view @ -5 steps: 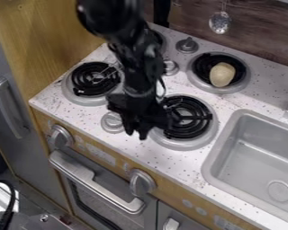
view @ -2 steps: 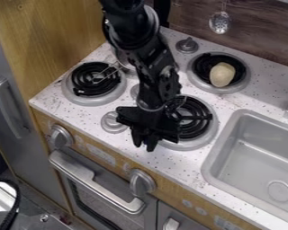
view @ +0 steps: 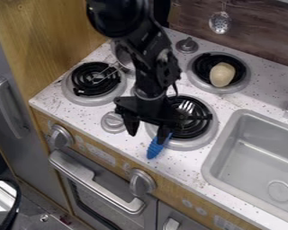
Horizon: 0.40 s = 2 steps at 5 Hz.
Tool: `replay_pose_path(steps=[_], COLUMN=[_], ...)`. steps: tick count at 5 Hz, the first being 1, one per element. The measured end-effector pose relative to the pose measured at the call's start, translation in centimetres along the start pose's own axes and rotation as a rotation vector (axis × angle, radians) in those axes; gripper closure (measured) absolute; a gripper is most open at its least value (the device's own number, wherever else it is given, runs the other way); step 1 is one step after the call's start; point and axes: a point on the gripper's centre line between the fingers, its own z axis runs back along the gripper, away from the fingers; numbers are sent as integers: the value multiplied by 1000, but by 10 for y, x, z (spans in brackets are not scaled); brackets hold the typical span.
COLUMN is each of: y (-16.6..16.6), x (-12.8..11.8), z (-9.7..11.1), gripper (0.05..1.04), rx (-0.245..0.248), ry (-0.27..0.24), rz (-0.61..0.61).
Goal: Move the blue fork to the bottom right burner
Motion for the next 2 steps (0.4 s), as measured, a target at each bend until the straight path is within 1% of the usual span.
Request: replay_pose_path(steps=[1, 2], y=[0, 3], x=[-1, -2], z=[23, 48], gripper=[77, 83], rx=[-45, -77], ry=[-15, -43], rz=[-23, -15])
